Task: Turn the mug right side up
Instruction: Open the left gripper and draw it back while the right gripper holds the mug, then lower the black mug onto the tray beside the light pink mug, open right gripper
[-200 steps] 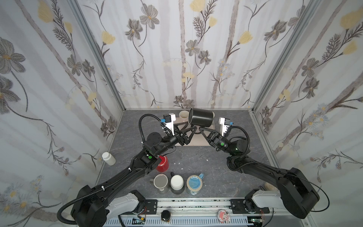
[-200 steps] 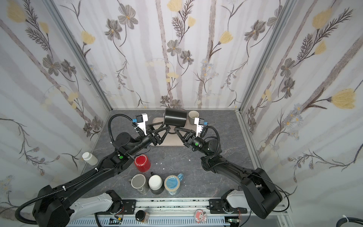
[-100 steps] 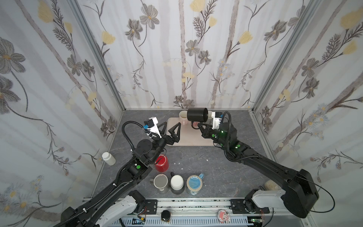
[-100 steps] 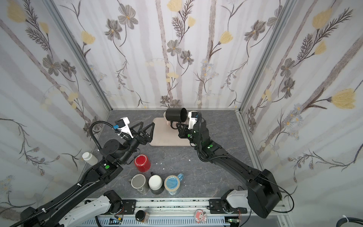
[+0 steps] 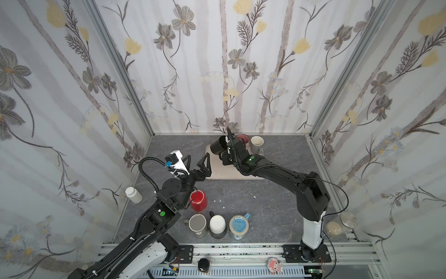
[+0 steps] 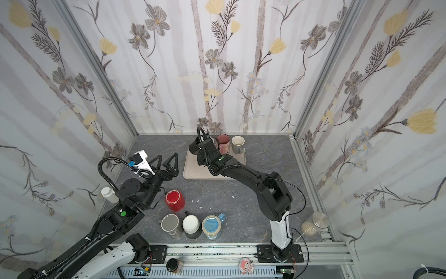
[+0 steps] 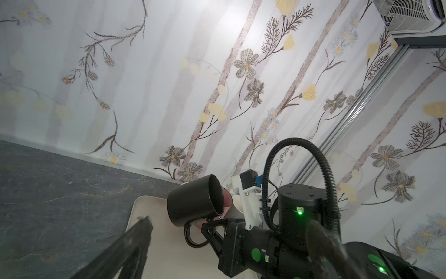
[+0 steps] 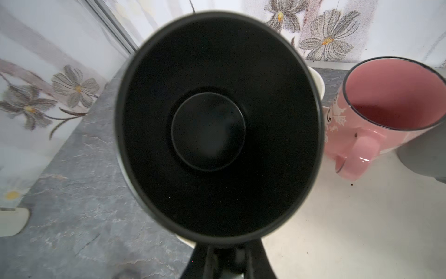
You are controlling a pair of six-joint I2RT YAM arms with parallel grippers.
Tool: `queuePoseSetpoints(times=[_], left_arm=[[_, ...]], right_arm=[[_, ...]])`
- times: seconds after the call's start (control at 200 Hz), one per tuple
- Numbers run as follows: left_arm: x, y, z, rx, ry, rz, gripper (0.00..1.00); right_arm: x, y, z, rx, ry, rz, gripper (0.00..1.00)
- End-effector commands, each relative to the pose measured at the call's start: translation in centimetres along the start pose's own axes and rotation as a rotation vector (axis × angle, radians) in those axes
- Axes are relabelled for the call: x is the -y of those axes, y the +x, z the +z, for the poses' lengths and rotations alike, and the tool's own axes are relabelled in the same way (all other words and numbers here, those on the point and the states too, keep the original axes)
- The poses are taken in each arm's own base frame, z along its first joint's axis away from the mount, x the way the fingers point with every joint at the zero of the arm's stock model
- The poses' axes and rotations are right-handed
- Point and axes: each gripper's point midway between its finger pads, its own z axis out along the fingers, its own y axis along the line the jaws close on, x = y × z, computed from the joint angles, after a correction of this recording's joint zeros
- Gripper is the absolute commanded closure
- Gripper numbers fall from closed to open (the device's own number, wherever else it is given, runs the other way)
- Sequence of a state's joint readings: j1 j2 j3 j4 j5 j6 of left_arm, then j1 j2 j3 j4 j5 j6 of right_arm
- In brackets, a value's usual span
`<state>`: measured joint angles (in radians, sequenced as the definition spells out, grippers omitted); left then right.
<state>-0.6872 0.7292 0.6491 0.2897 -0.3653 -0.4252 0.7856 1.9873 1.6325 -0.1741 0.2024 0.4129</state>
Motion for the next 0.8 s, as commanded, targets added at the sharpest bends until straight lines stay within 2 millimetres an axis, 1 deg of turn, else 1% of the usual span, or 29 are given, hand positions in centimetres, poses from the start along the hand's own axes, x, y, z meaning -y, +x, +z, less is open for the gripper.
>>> queuePoseSetpoints(times=[0.0, 0.115, 0.165, 0.185, 0.25, 0.38, 0.435, 0.535, 0.794], left_arm=[[-0.2, -0.4, -0.2, 0.017, -0.009, -0.009, 0.00], [-0.3, -0.8, -0.7, 0.030, -0.007, -0.014, 0.00], [-0.3, -1.1, -0.9, 0.040, -0.006, -0.014, 0.00], [-0.3, -1.3, -1.0, 0.043, -0.005, -0.013, 0.00], [-0.3, -1.7, -1.3, 0.056, -0.006, -0.017, 0.00], [-0.4, -1.7, -1.4, 0.059, -0.004, -0.014, 0.00], [-0.4, -1.6, -1.4, 0.057, -0.005, -0.013, 0.00], [-0.4, -1.5, -1.3, 0.056, -0.005, -0.012, 0.00], [-0.4, -1.5, -1.4, 0.057, 0.000, -0.015, 0.00]], right_arm=[[-0.5, -1.8, 1.5, 0.047, 0.040, -0.044, 1.00], [-1.4, -1.6, 3.6, 0.037, 0.042, -0.071, 1.00], [-1.8, -1.9, 4.3, 0.038, 0.046, -0.078, 1.00], [-1.7, -1.5, 4.7, 0.028, 0.053, -0.084, 1.00], [-1.6, -1.4, 5.7, 0.019, 0.074, -0.096, 1.00], [-1.6, -1.0, 7.4, 0.013, 0.096, -0.109, 1.00], [-1.5, -1.1, 7.8, 0.015, 0.110, -0.113, 1.00], [-1.1, -0.7, 8.8, 0.007, 0.136, -0.124, 1.00], [-0.2, 0.1, 10.7, 0.003, 0.180, -0.137, 1.00]])
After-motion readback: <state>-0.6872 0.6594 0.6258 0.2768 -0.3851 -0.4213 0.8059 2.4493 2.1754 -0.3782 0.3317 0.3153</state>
